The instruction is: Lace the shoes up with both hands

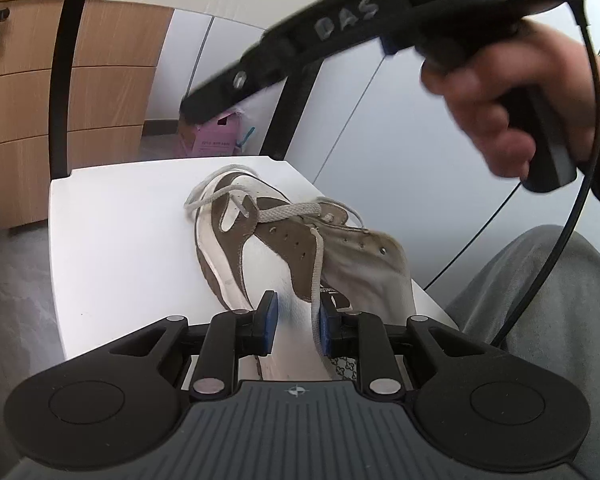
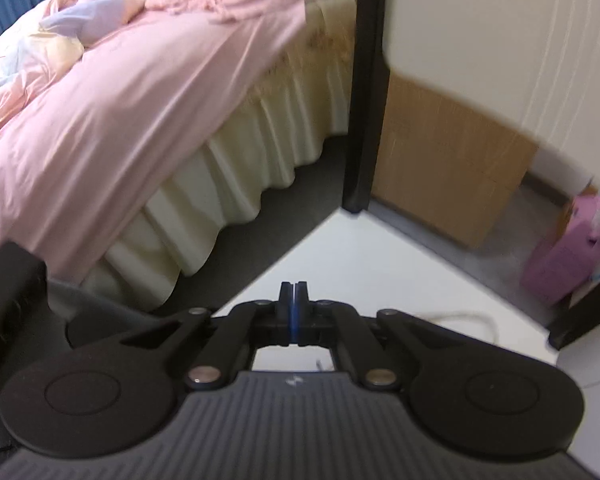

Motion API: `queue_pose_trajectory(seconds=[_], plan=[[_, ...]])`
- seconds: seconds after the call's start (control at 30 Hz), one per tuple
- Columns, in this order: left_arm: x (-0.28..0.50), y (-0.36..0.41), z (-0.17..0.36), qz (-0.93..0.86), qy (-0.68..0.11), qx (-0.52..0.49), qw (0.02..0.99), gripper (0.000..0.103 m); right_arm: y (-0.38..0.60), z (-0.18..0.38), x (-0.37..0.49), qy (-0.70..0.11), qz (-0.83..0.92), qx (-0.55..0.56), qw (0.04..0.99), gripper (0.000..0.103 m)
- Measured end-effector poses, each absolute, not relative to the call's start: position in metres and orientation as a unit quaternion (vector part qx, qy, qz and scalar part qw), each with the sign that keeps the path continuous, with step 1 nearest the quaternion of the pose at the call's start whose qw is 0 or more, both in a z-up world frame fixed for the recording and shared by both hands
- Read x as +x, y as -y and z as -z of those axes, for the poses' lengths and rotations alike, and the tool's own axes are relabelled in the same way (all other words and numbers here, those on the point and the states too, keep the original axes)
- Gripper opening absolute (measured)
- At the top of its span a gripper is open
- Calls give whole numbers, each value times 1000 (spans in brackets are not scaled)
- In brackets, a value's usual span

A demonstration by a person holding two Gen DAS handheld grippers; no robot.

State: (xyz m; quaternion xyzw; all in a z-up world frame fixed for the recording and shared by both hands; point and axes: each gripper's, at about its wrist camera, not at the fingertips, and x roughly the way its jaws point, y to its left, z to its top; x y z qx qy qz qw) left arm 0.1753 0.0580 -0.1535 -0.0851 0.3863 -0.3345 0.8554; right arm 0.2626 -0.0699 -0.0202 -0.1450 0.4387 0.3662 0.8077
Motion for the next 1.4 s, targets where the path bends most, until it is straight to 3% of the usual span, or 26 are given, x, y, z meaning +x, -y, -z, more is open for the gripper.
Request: queue_pose_trajectory(seconds=[0.1, 0.2, 0.3, 0.4, 0.43, 0.6, 0.77, 0.9, 1.07, 1.1, 1.13, 1.2, 1.37, 1.4], plan=[[175, -58, 153, 332, -385, -84, 857, 24, 67, 22, 265, -452, -372, -185, 789, 7], [175, -59, 153, 330, -386, -86, 857, 24, 65, 38, 264, -476, -377, -219, 764, 29], [176, -61, 153, 327, -387, -88, 858, 24, 65, 57, 260, -484, -369, -254, 752, 28], [177, -63, 153, 323, -387, -91, 859, 26, 68, 69, 260, -485, -363, -261, 752, 6], [178, -62, 154, 318, -386, -91, 861, 27, 70, 72, 259, -484, -363, -262, 751, 3], [184, -55, 160, 298, -381, -81, 871, 27, 76, 71, 250, -457, -363, -262, 769, 2], [186, -48, 160, 313, -378, -62, 869, 26, 84, 55, 248, -435, -366, -194, 799, 0], [188, -45, 161, 316, -382, -59, 867, 26, 73, 13, 244, -384, -394, -143, 823, 0], [187, -45, 162, 311, -387, -56, 866, 26, 53, -9, 251, -376, -391, -192, 818, 5], [187, -45, 162, 312, -388, -54, 866, 26, 55, -3, 252, -383, -389, -196, 814, 9], [186, -45, 162, 312, -389, -54, 865, 26, 57, 4, 252, -390, -387, -200, 811, 23], [185, -45, 162, 312, -389, -53, 865, 26, 62, 17, 254, -403, -383, -207, 805, 32], [185, -46, 162, 314, -387, -54, 865, 26, 74, 50, 257, -436, -372, -226, 787, 30], [185, -45, 163, 314, -386, -52, 866, 26, 76, 57, 258, -442, -370, -230, 784, 25]])
